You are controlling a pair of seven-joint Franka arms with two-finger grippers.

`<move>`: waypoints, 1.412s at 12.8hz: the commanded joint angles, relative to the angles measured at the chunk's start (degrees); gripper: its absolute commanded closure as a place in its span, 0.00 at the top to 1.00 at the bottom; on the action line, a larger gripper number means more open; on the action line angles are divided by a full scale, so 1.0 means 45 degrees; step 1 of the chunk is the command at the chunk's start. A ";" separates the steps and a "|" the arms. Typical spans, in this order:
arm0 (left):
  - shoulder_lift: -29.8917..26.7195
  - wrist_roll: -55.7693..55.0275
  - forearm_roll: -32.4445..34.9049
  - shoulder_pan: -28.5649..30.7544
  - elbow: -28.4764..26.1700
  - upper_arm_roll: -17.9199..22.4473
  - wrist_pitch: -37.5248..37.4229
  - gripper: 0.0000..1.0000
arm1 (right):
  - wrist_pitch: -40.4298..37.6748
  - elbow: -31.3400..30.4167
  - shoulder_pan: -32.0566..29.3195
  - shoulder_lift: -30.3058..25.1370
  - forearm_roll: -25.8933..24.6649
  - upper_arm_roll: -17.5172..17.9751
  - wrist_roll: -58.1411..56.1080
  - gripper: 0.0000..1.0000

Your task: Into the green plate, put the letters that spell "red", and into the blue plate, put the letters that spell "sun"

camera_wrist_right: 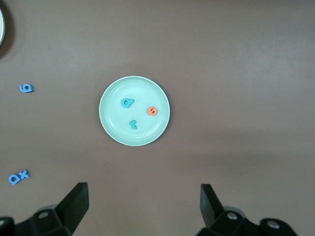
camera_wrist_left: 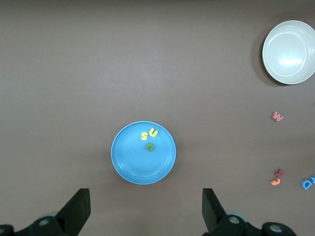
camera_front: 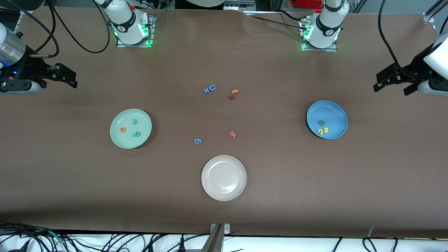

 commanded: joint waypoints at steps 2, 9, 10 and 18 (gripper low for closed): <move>-0.0087 -0.0103 0.0314 -0.0007 0.0014 -0.0100 -0.0052 1.00 | 0.0042 -0.0006 -0.0040 -0.0101 0.0129 0.0066 -0.0167 1.00; -0.0067 -0.0064 0.0314 0.0032 0.0053 -0.0080 -0.0052 1.00 | -0.0114 0.0131 0.0058 -0.0043 0.0129 0.0085 -0.0167 1.00; -0.0048 -0.0045 0.0314 0.0032 0.0053 -0.0080 -0.0071 1.00 | -0.0114 0.0132 0.0058 -0.0043 0.0129 0.0085 -0.0167 1.00; -0.0048 -0.0025 0.0294 0.0071 0.0073 -0.0080 -0.0052 1.00 | -0.0114 0.0132 0.0058 -0.0043 0.0129 0.0085 -0.0167 1.00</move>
